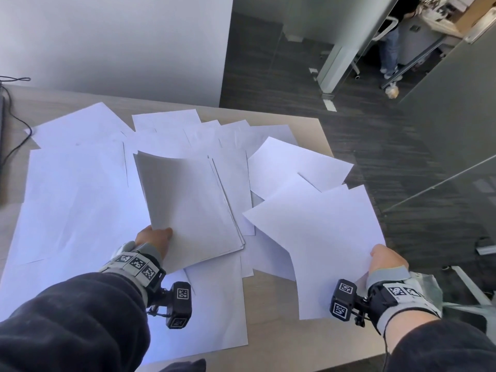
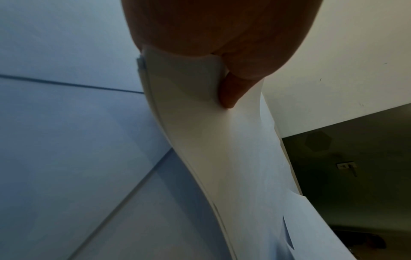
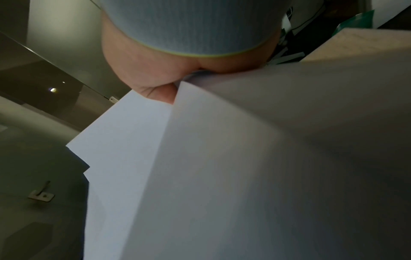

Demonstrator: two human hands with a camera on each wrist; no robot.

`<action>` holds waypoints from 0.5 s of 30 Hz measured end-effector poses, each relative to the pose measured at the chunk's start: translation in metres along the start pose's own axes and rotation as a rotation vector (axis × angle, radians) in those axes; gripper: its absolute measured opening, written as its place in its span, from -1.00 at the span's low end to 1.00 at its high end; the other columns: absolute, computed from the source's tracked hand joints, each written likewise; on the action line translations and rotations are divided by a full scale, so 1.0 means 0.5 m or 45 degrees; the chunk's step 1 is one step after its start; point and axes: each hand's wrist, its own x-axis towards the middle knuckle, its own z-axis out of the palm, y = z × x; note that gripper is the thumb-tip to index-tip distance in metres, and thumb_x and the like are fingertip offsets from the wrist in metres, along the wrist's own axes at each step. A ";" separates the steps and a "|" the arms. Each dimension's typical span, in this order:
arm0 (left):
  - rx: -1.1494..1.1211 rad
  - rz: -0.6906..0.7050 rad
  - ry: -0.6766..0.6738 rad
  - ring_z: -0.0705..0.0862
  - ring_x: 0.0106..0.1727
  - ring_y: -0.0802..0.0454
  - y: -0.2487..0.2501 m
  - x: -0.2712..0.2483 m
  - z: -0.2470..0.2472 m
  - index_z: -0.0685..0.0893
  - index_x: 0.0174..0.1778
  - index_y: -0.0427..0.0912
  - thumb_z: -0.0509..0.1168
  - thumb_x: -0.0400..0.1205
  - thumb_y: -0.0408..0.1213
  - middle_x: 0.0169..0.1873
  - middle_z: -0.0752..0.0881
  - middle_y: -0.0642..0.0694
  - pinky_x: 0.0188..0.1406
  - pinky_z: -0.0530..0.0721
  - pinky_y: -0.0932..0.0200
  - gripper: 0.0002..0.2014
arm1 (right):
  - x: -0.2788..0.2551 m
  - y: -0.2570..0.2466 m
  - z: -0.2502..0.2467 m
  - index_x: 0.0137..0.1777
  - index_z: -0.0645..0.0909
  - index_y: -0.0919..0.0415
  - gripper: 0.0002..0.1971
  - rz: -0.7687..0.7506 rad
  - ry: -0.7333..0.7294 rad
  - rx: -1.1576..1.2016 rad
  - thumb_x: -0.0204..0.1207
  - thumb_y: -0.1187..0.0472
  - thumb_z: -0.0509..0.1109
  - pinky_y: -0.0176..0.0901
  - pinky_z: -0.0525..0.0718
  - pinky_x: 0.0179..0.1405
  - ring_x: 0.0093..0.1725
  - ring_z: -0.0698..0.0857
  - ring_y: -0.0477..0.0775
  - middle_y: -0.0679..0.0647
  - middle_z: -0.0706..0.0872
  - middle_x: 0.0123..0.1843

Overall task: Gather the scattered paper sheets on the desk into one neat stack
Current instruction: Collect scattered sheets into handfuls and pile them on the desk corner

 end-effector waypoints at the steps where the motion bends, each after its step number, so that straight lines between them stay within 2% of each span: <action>1: 0.006 0.000 0.004 0.60 0.04 -0.32 -0.001 0.000 0.000 0.63 0.37 -0.23 0.29 0.69 -0.29 0.04 0.66 -0.27 0.10 0.58 -0.09 -0.68 | 0.001 0.004 -0.004 -0.35 0.42 0.27 -0.79 0.005 0.013 0.028 0.53 0.37 0.25 -0.07 0.36 -0.12 -0.34 0.37 0.12 0.10 0.39 -0.37; 2: 0.019 0.001 0.004 0.60 0.04 -0.32 -0.002 0.000 0.000 0.63 0.37 -0.23 0.28 0.70 -0.28 0.04 0.65 -0.27 0.08 0.56 -0.08 -0.68 | 0.004 0.010 -0.006 -0.30 0.46 0.34 -0.82 0.013 0.005 0.032 0.55 0.41 0.22 -0.09 0.36 -0.10 -0.27 0.40 0.12 0.11 0.40 -0.35; 4: 0.045 0.000 -0.007 0.59 0.04 -0.32 -0.003 0.000 0.000 0.62 0.38 -0.22 0.28 0.71 -0.27 0.04 0.65 -0.27 0.06 0.53 -0.07 -0.68 | 0.000 0.009 -0.010 -0.07 0.56 0.44 -0.88 0.049 -0.058 0.071 0.57 0.46 0.18 -0.16 0.39 -0.10 -0.12 0.42 0.12 0.19 0.46 -0.24; 6: 0.062 0.005 -0.038 0.58 0.04 -0.31 -0.001 -0.007 0.003 0.61 0.40 -0.23 0.28 0.72 -0.26 0.04 0.64 -0.26 0.07 0.52 -0.08 -0.67 | -0.013 0.014 -0.012 0.19 0.62 0.41 -0.75 -0.004 -0.106 0.054 0.56 0.37 0.25 -0.12 0.44 -0.27 -0.08 0.47 0.13 0.26 0.54 -0.02; 7: 0.069 0.004 -0.056 0.58 0.04 -0.30 -0.001 -0.008 0.004 0.60 0.40 -0.22 0.28 0.72 -0.26 0.04 0.64 -0.26 0.09 0.52 -0.08 -0.67 | -0.017 0.017 -0.010 0.16 0.65 0.38 -0.74 -0.036 -0.094 0.036 0.53 0.30 0.28 -0.10 0.44 -0.32 -0.13 0.49 0.14 0.28 0.56 0.01; 8: 0.076 0.003 -0.078 0.59 0.05 -0.29 0.000 -0.011 0.007 0.60 0.40 -0.21 0.29 0.73 -0.25 0.05 0.64 -0.25 0.11 0.52 -0.09 -0.68 | -0.020 0.017 -0.005 -0.01 0.67 0.36 -0.78 0.005 -0.114 0.049 0.46 0.22 0.32 -0.04 0.50 -0.28 -0.20 0.51 0.17 0.28 0.58 -0.03; 9: 0.081 0.003 -0.107 0.60 0.06 -0.29 0.000 -0.014 0.011 0.60 0.39 -0.20 0.30 0.73 -0.24 0.07 0.65 -0.25 0.15 0.53 -0.09 -0.68 | -0.003 0.027 0.006 -0.14 0.67 0.37 -0.73 0.039 -0.130 0.093 0.31 0.15 0.35 0.07 0.60 -0.18 -0.24 0.54 0.20 0.27 0.61 -0.10; 11: 0.096 0.012 -0.160 0.63 0.12 -0.31 -0.001 -0.025 0.017 0.61 0.34 -0.16 0.33 0.72 -0.23 0.12 0.68 -0.26 0.29 0.55 -0.11 -0.72 | 0.038 0.056 0.025 -0.27 0.65 0.34 -0.64 0.070 -0.198 0.164 -0.01 0.09 0.37 0.32 0.69 -0.01 -0.27 0.61 0.24 0.27 0.63 -0.24; 13: 0.126 0.023 -0.218 0.67 0.21 -0.34 -0.004 -0.034 0.029 0.63 0.34 -0.19 0.37 0.69 -0.21 0.20 0.73 -0.29 0.44 0.54 -0.17 -0.69 | 0.070 0.084 0.046 -0.35 0.60 0.26 -0.70 0.098 -0.286 0.194 -0.09 0.12 0.36 0.27 0.65 -0.13 -0.29 0.61 0.24 0.25 0.61 -0.28; 15: 0.149 0.017 -0.265 0.68 0.25 -0.36 -0.007 -0.044 0.039 0.65 0.36 -0.19 0.39 0.68 -0.19 0.22 0.74 -0.31 0.48 0.53 -0.22 -0.66 | 0.030 0.078 0.049 -0.34 0.52 0.23 -0.75 0.116 -0.347 0.152 -0.04 0.14 0.37 0.14 0.54 -0.18 -0.29 0.57 0.22 0.22 0.55 -0.29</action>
